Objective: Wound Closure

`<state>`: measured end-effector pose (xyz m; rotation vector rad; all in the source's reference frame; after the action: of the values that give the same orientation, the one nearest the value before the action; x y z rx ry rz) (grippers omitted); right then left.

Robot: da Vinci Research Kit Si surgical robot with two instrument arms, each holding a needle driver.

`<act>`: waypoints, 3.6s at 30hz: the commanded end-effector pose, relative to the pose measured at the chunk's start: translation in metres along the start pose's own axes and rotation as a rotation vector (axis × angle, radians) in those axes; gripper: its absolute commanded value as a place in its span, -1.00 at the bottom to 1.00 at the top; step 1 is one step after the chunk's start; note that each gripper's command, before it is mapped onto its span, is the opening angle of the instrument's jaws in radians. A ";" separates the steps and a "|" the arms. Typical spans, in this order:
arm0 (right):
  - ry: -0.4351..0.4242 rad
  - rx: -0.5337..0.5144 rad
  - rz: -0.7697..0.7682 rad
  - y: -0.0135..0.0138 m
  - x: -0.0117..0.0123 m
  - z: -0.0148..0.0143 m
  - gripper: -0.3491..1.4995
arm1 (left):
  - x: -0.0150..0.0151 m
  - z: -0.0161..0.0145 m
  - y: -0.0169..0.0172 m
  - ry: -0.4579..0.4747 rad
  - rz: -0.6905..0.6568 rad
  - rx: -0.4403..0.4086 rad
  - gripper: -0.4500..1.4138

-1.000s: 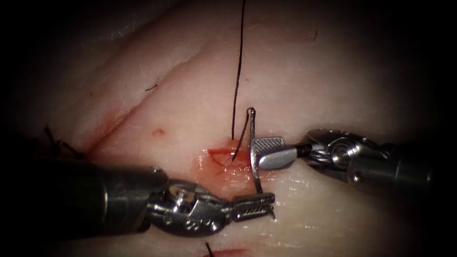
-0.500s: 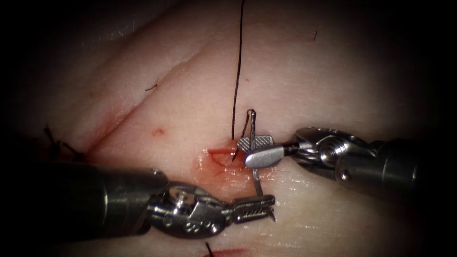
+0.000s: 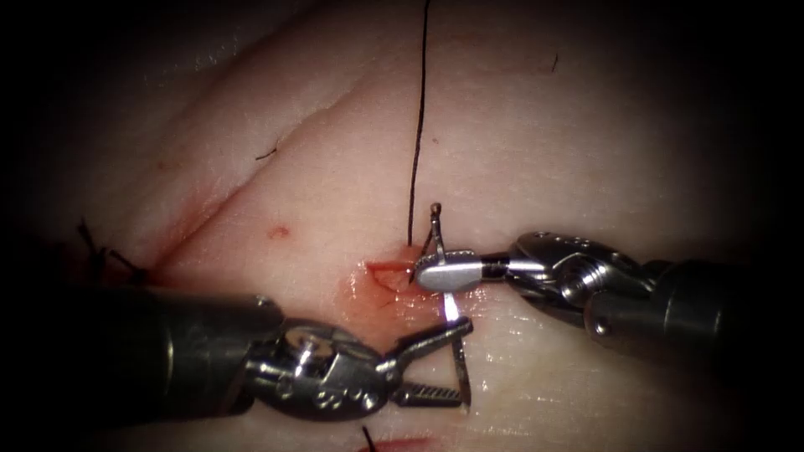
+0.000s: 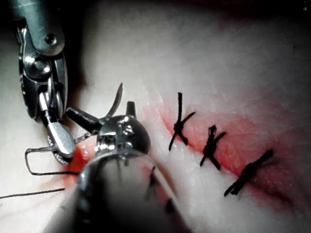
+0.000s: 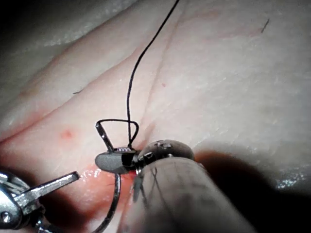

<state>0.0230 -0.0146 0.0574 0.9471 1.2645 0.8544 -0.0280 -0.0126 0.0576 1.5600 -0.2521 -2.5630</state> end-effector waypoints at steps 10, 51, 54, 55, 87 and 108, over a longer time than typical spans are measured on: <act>0.115 -0.026 -0.136 0.0017 0.0008 -0.0007 -1.00 | -0.0028 -0.0037 -0.0009 0.040 -0.456 -0.024 -0.63; 0.186 -0.053 -0.372 0.0006 0.0000 0.0000 -1.00 | -0.0145 0.0043 -0.0042 -0.593 -0.531 -0.159 -1.00; 0.187 -0.054 -0.384 0.0006 0.0000 -0.0001 -1.00 | -0.0152 0.0042 -0.0044 -0.635 -0.522 -0.167 -1.00; 0.187 -0.058 -0.408 0.0007 0.0001 -0.0001 -1.00 | -0.0157 0.0042 -0.0043 -0.668 -0.518 -0.182 -1.00; 0.279 -0.157 -1.017 0.0062 0.0019 0.0017 -1.00 | -0.0140 0.0042 -0.0021 -0.744 -0.545 -0.400 -0.12; 0.284 -0.237 -1.119 0.0063 0.0002 0.0042 -1.00 | -0.0128 0.0039 -0.0037 -0.688 -0.564 -0.384 -0.03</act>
<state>0.0265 -0.0128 0.0631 -0.1537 1.5993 0.2229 -0.0252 -0.0061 0.0689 0.6324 0.6667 -3.2286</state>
